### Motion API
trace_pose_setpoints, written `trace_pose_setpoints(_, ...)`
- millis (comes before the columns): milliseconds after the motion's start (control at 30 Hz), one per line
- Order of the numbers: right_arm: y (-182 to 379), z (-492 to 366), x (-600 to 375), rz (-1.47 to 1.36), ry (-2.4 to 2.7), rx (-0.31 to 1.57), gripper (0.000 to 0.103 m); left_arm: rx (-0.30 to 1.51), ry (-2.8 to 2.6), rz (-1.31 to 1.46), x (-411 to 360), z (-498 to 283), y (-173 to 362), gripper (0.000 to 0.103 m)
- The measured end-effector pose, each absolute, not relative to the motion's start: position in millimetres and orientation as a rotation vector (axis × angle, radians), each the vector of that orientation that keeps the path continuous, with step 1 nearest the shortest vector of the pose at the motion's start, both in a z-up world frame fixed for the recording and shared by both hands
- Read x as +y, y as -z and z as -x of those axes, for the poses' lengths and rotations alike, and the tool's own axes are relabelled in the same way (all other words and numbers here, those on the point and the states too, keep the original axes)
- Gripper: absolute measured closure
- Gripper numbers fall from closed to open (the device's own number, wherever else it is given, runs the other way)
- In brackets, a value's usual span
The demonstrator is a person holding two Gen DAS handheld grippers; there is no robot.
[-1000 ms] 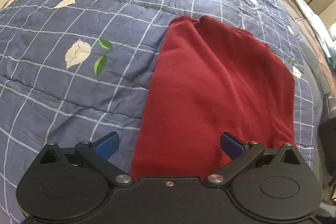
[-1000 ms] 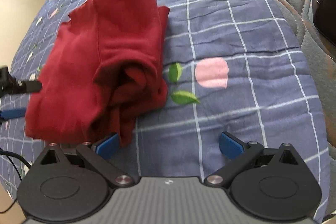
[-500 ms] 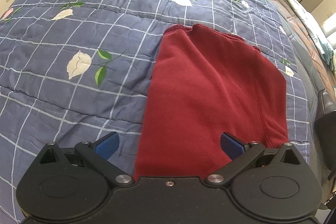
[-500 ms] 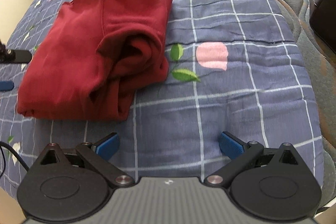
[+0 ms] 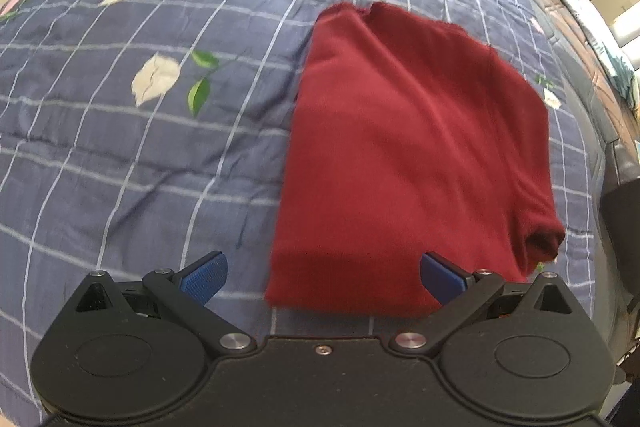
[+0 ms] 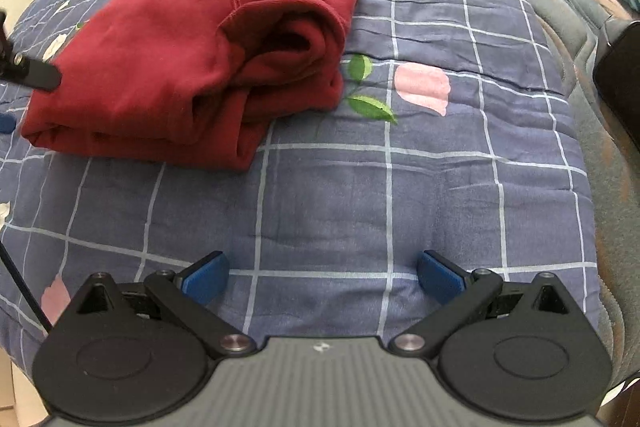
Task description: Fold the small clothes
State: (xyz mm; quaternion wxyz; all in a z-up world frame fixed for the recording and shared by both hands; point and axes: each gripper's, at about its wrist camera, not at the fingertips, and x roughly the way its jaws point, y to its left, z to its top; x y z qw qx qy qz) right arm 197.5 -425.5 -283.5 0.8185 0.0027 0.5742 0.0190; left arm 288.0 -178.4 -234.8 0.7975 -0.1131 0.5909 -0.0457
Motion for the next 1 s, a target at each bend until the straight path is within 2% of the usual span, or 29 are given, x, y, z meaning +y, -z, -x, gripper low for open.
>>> trace_pose_setpoints(333, 282.0, -192.8, -423.9, 0.007, -0.060, 1.205, 0.000, 1.344, 0.067, 0.247, -164.6, -264.3, 245.7, 0.001)
trace_pose_setpoints(500, 278.1, -193.4, -424.7, -0.001, -0.060, 1.261, 0.000, 1.413, 0.047, 0.182, -161.8, -254.4, 249.8, 0.001)
trace_pose_setpoints(700, 265.5, -198.1, -442.8, -0.183, -0.074, 1.320, 0.000, 1.480, 0.047, 0.109, -160.0, -244.4, 253.4, 0.001)
trace_pose_setpoints(867, 253.5, -201.7, -463.7, -0.333, -0.084, 1.272, 0.000, 1.465, 0.040, 0.127, -156.3, -246.9, 249.1, 0.001)
trace_pose_setpoints(1000, 249.4, -211.3, -472.8, -0.331, -0.078, 1.223, 0.000, 1.407, 0.033, 0.182, -149.8, -253.5, 239.2, 0.001)
